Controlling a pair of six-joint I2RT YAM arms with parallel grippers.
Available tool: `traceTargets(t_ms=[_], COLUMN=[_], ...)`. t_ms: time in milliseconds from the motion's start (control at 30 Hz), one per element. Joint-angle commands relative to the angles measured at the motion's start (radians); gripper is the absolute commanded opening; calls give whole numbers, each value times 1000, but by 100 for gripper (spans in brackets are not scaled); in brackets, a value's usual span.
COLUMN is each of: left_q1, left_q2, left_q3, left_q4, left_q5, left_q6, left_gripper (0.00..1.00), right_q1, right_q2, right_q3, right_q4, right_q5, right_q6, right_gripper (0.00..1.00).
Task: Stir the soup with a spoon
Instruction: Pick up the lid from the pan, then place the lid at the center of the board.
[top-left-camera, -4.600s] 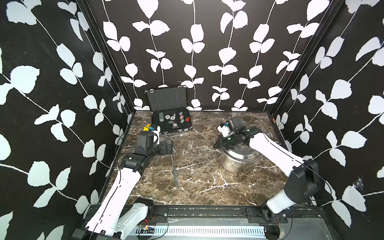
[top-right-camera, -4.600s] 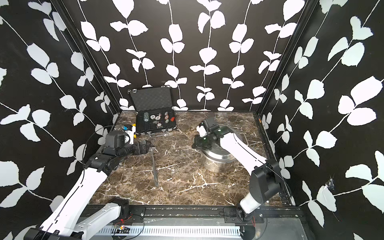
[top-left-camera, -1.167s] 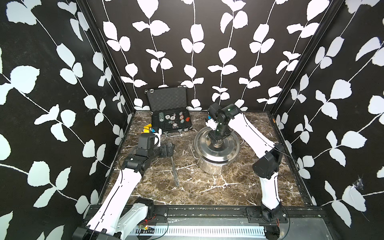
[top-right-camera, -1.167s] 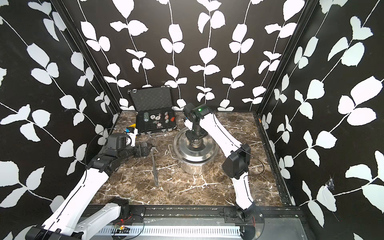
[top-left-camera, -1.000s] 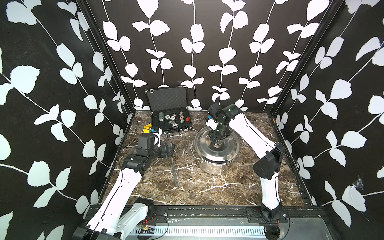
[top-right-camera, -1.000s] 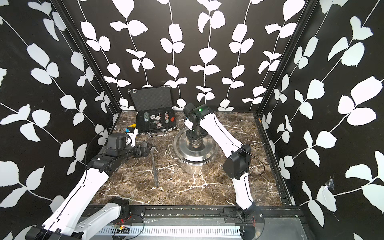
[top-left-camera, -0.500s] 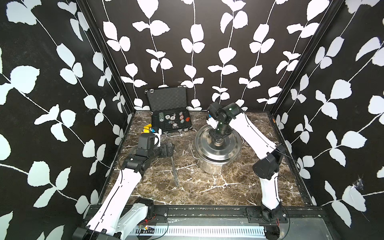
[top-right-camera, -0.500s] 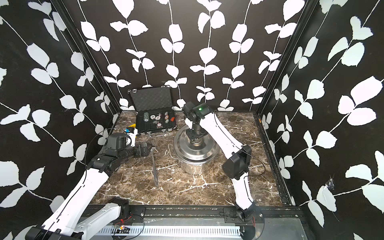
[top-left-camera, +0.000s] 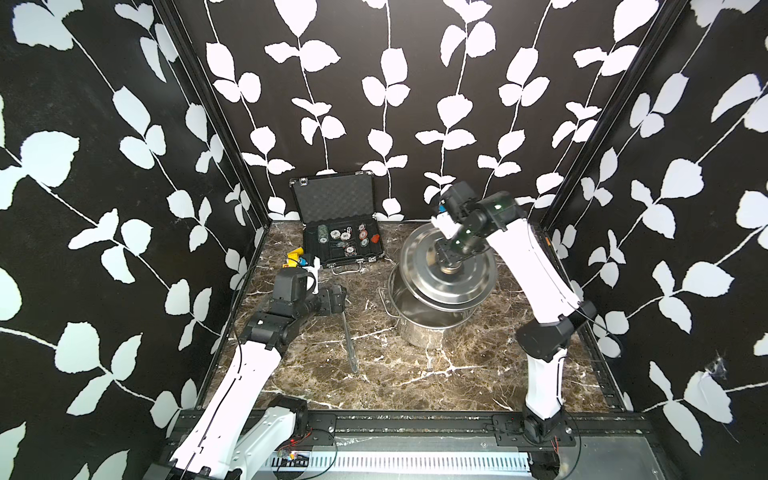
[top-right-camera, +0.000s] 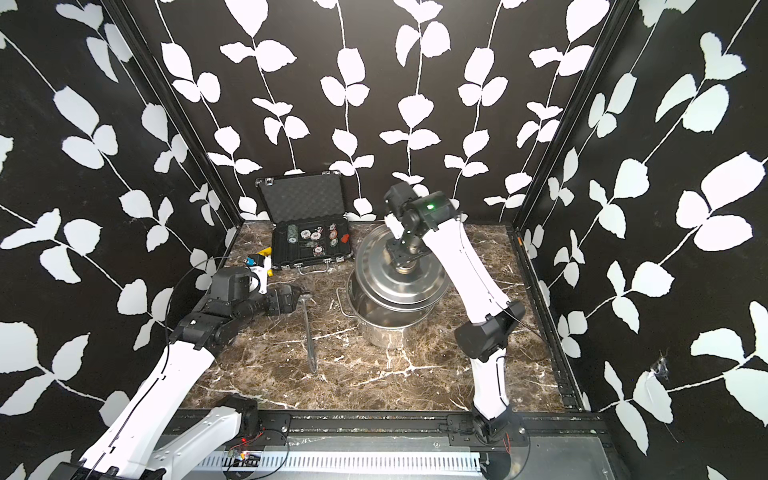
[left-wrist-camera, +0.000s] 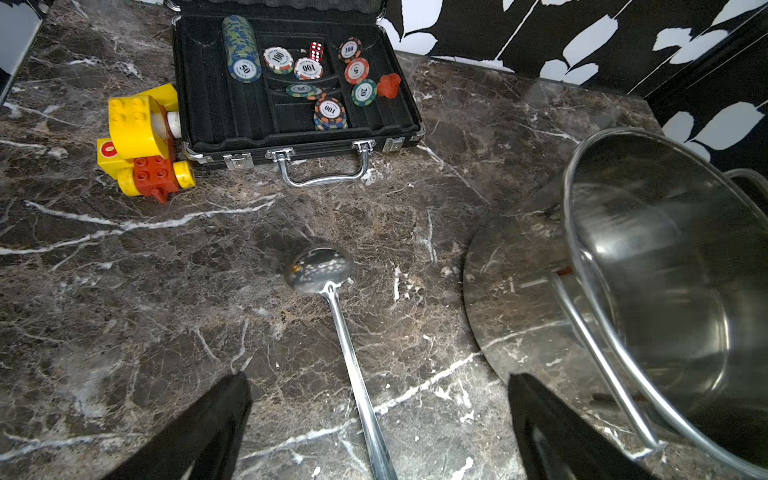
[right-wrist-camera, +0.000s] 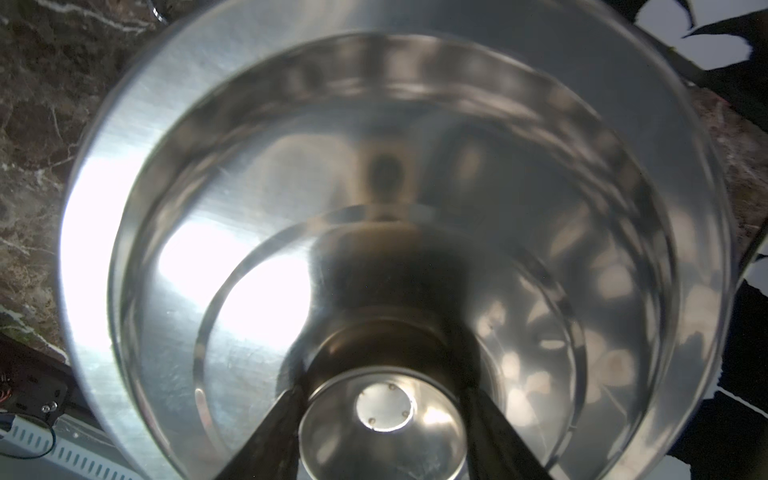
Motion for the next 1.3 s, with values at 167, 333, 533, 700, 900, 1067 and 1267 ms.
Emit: traceTargets(t_ms=[167,333,533,700,900,1067,1267], left_q1=[-1,0,-3,-1,-2,-1,-2], left_q2=[-1,5,7,8,-3,-9,-1], left_q3=[16,21,23,28,32,32,25], left_q4=[8,14,9,5,-4,-19,-25], left_q5=[2,10,18,17,16,5,11], left_q6=[-6,-5,-2,-5,-10,-13,-25], left_gripper=[99,99,99,99,99,99,99], right_q1=[-249,-469,-665,-707,-719,-720,-720], right_q2=[-270,-461,-532,-495,-408,-342,-261], right_q3=[-236,-574,-926,-1075,-1187,-1230,-1254], right_q4=[50,224,413,543,670,744,791], right_q5=[85,23,-79,-118,-131,-138,-132], right_q6=[4,15,8,14,35,49,54], right_gripper=[39,39,39,39,39,39,40])
